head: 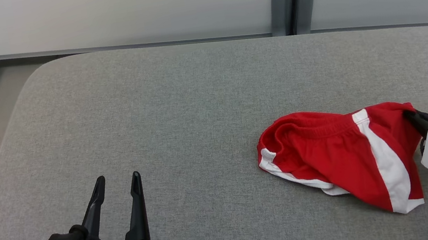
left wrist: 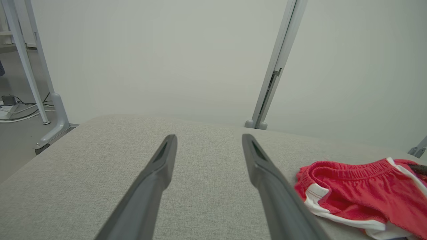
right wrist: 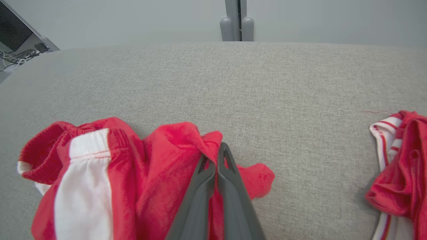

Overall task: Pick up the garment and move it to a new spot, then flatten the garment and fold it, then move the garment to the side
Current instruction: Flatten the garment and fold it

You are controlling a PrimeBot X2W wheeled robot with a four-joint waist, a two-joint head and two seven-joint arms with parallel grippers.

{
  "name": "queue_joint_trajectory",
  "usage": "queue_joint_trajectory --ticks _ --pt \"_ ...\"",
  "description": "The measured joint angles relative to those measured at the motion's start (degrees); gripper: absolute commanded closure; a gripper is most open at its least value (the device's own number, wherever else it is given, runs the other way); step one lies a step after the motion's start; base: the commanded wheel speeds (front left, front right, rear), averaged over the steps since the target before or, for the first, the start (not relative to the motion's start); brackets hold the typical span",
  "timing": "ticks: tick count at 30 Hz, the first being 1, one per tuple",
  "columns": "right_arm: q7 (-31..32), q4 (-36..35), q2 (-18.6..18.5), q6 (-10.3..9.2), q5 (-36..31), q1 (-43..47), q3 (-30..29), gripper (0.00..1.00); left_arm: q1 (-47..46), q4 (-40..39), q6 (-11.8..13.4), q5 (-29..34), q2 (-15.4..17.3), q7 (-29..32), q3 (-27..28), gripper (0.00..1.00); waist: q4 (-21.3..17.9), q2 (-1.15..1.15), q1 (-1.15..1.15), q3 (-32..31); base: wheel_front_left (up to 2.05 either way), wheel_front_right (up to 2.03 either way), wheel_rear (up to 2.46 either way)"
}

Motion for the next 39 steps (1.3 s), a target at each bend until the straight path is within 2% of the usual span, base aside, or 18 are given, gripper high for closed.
queue_joint_trajectory --ticks 1,2,3,8,12,21,29,34,39 --pt "-0.3 1.2 0.2 0.00 -0.2 -0.5 -0.8 1.00 -0.3 0.1 0.0 0.0 0.0 0.0 -0.1 0.00 0.1 0.00 0.00 0.4 0.00 0.00 0.00" --pt "-0.3 2.3 0.6 0.00 -0.4 -1.0 -1.4 0.45 -0.5 0.2 0.0 0.1 0.0 0.0 -0.2 0.00 0.3 0.00 0.00 0.7 0.00 0.00 0.00" --pt "-0.3 3.5 1.0 -0.01 -0.5 -1.2 -1.8 0.00 -0.8 0.4 -0.2 0.1 -0.1 0.0 -0.3 0.00 0.5 0.00 0.00 0.9 0.00 0.00 0.00" --pt "-2.3 5.9 3.6 0.00 -0.9 -1.6 -2.6 0.00 -1.1 0.8 -0.2 0.2 0.1 0.6 -0.7 0.00 0.2 0.00 0.00 0.1 0.00 0.00 0.00" --pt "-5.2 5.1 4.3 0.00 -1.6 -0.9 -2.3 0.00 -1.2 1.1 -0.2 0.2 0.6 1.1 -0.6 0.00 -0.7 0.00 0.00 -1.7 0.00 0.00 0.00" --pt "-12.6 -7.3 5.0 0.00 -3.2 5.2 -3.5 0.00 0.8 -0.5 1.1 -0.2 2.3 2.0 0.7 0.00 -5.2 0.00 0.00 -6.6 0.00 0.00 0.00" --pt "-15.4 -20.9 8.3 0.00 -6.4 12.8 -8.0 0.00 1.2 -2.0 1.3 -0.7 3.1 2.7 0.8 0.00 -11.0 0.00 0.00 -7.7 0.00 0.00 0.00" --pt "-15.4 -25.2 10.7 0.00 -7.9 17.6 -10.4 0.00 -0.8 -1.8 0.2 -1.3 3.0 5.9 -0.9 0.00 -14.5 0.00 0.00 -7.2 0.00 0.00 0.00" --pt "-16.0 -27.4 12.4 0.00 -9.0 19.7 -12.7 0.00 -6.1 0.2 -1.9 -1.7 3.2 12.7 -4.0 0.00 -17.6 0.00 0.00 -6.3 0.00 0.00 0.00"
